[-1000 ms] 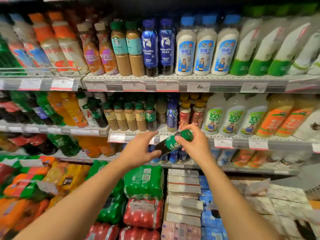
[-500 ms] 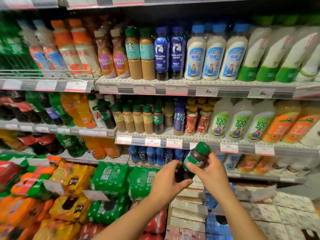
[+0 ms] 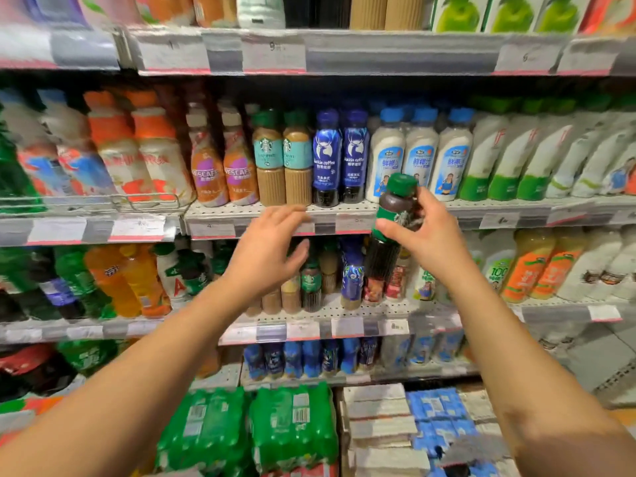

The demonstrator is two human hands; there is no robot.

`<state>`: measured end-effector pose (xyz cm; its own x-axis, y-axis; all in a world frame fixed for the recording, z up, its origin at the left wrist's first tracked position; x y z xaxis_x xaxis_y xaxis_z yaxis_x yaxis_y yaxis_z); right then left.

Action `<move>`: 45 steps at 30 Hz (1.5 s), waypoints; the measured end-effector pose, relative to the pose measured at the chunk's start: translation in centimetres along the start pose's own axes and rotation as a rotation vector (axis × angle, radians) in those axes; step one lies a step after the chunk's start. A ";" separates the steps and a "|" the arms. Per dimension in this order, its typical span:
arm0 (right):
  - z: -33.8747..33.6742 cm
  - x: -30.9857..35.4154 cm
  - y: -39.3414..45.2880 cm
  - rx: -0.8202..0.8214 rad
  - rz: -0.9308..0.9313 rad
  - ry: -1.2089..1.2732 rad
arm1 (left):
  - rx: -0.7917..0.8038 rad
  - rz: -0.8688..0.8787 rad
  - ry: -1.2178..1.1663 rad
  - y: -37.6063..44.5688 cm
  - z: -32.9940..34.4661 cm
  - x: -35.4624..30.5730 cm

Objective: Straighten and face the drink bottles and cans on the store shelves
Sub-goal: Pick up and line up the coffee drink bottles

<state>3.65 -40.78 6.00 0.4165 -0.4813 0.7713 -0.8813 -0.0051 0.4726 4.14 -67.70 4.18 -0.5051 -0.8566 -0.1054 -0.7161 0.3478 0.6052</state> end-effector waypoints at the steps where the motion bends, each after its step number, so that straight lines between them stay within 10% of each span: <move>1: 0.4 0.8 0.6 -0.009 -0.006 -0.002 | -0.019 0.033 0.002 1.3 -1.2 0.5; 15: -1.8 9.1 7.1 -0.074 -0.137 -0.061 | -0.345 0.358 0.171 16.7 -11.3 0.1; 28: -9.2 13.1 12.5 -0.139 -0.287 -0.032 | -0.194 0.155 0.430 23.6 -12.3 -2.4; 45: -16.5 11.5 13.7 -0.191 -0.222 0.084 | -0.304 -0.167 -0.099 39.8 -16.1 -10.2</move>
<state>0.04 -31.92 28.37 0.6181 -0.4128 0.6689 -0.7118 0.0671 0.6992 -11.45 -51.24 42.11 -0.4483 -0.8459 -0.2890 -0.6241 0.0647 0.7787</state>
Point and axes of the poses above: each hand's wrist, its own y-axis towards the middle knuckle, its own z-axis out of the palm, x = y × z, the point moved 2 cm from there along y, towards the middle knuckle, and after that the axes turned 4 degrees about y, right-handed, at the moved point
